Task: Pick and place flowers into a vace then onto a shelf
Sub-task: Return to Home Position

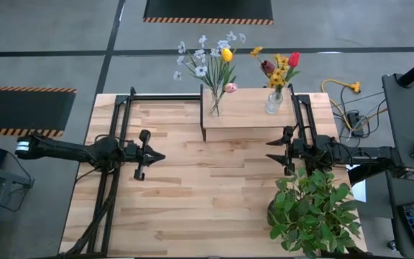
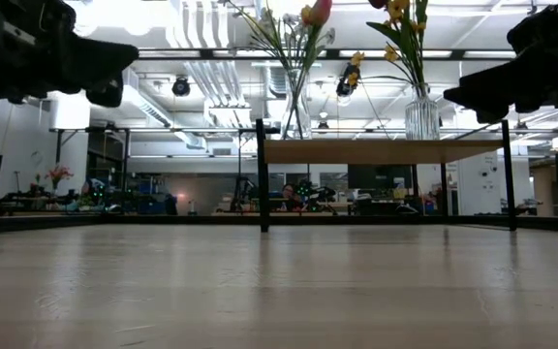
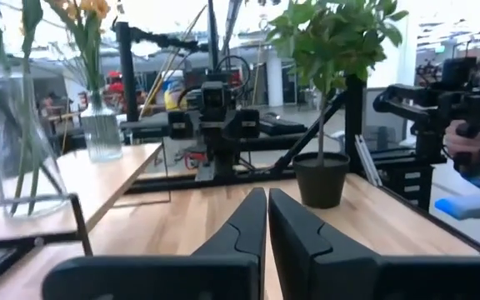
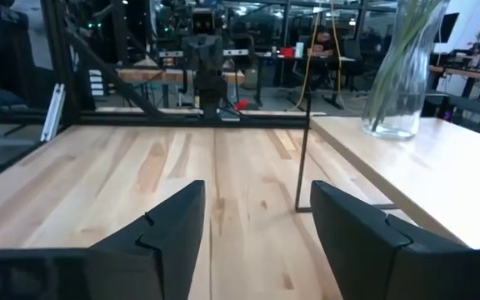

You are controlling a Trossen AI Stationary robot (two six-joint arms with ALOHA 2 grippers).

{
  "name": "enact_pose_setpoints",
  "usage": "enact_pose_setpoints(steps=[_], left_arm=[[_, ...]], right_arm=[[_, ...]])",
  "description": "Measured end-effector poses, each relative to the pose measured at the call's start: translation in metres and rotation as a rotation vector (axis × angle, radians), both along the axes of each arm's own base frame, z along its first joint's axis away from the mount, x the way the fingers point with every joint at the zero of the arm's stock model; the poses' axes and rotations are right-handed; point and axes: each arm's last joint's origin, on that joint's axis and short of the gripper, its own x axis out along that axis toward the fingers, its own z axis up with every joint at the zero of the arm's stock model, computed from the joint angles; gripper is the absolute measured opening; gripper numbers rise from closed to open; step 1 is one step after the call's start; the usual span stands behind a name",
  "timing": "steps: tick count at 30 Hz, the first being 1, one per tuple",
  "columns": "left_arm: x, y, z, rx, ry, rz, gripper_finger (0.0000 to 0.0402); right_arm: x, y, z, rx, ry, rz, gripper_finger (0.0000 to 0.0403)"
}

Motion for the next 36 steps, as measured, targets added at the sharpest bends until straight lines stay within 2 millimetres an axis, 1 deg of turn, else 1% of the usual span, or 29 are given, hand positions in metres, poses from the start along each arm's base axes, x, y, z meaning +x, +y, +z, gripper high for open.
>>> enact_pose_setpoints(steps=[4,10,13,15,19,23,25,31,36], left_arm=[[-0.002,0.0,-0.005,-0.045,0.057,-0.006,0.0],[-0.01,0.0,-0.006,-0.158,0.089,-0.021,0.0],[-0.014,0.0,-0.01,-0.198,0.126,-0.023,0.0],[-0.016,0.0,-0.01,-0.199,0.126,-0.023,0.0],[-0.02,0.0,-0.01,-0.191,0.127,-0.023,0.0],[-0.023,0.0,-0.016,-0.191,0.174,-0.019,0.0],[-0.024,0.0,-0.015,-0.195,0.164,-0.02,0.0],[-0.026,0.0,-0.013,-0.182,0.142,-0.021,0.0],[-0.026,0.0,-0.016,-0.195,0.169,-0.02,0.0]], right_arm=[[0.0,0.001,0.0,0.005,-0.001,0.02,0.0186],[0.0,0.001,0.0,0.007,0.0,0.035,0.0155],[0.0,0.002,0.0,0.006,0.0,0.086,0.0144],[0.0,0.003,0.0,0.003,-0.004,0.12,0.0138],[0.0,0.004,0.0,0.002,-0.007,0.121,0.0128],[0.0,0.003,-0.001,0.024,0.0,0.116,0.0115],[0.0,0.003,-0.002,0.025,0.007,0.115,0.0109],[0.0,0.003,-0.001,0.014,-0.009,0.113,0.0089],[0.0,0.003,-0.002,-0.024,0.009,0.11,0.0072]])
